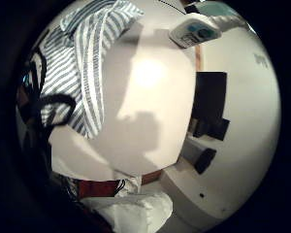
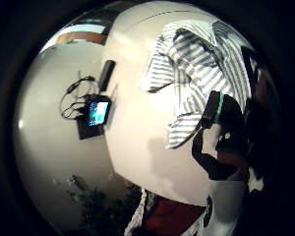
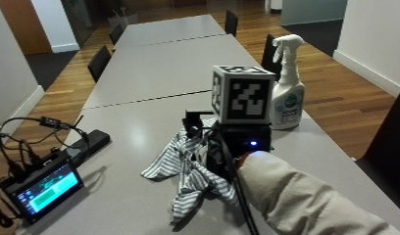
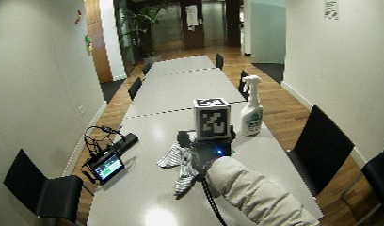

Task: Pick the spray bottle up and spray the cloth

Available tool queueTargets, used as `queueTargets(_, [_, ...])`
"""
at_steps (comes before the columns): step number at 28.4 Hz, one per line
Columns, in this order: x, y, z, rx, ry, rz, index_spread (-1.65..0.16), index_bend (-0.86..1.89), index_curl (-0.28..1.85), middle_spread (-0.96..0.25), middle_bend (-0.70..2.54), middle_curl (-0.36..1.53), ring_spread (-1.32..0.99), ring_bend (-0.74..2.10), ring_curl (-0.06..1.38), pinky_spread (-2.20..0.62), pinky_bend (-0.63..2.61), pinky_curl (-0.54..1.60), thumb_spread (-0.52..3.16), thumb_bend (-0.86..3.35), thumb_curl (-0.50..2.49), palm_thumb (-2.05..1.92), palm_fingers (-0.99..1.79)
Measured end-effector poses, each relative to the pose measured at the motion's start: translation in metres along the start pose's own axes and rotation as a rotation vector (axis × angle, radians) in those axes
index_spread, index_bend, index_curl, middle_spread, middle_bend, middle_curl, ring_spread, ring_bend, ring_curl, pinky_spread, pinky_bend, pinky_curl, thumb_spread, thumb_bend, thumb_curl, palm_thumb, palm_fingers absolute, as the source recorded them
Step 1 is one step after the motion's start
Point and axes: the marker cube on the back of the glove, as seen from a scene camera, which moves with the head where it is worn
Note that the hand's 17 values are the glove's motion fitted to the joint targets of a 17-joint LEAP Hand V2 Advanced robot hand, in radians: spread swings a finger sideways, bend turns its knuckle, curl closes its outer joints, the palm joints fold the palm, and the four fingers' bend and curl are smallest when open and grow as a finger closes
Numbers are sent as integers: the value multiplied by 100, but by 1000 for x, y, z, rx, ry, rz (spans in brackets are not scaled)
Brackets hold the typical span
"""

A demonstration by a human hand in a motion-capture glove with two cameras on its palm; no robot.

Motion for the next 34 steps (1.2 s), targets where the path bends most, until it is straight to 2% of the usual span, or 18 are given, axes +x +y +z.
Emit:
queueTargets(3, [13,14,-12,74,-179,-64,-20,37,37,-12,80,38,-16,87,41,-20,94,41,104,51,32,71,125])
queueTargets(8, [84,24,-32,279,-829,-176,-19,28,38,-9,73,39,-11,75,40,-20,77,38,96,47,36,78,97])
queueTargets(10, [112,18,-34,366,-992,-188,-19,29,40,-8,71,40,-10,69,40,-17,69,38,92,46,38,82,88])
queueTargets(15, [166,-7,-35,547,-1147,-125,-20,30,43,-5,61,39,-8,55,38,-13,55,35,89,45,41,90,65])
queueTargets(17, [182,-19,-36,607,-1151,-73,-21,32,44,-5,59,39,-9,47,36,-10,44,32,90,43,42,91,46])
queueTargets(21, [205,-46,-26,622,-1141,1,-26,26,42,-5,60,40,-10,45,35,-4,25,27,88,36,42,89,34])
queueTargets(26, [231,-57,-8,619,-1204,30,-31,15,36,-6,59,38,-11,50,32,2,19,22,85,28,43,88,56])
queueTargets(30, [239,-53,-11,644,-1100,42,-30,29,38,-11,57,39,-15,49,31,-6,23,23,73,23,46,93,105])
queueTargets(34, [223,-45,-25,713,-1132,44,-28,30,43,-11,61,43,-16,52,36,-12,22,28,63,21,49,99,117])
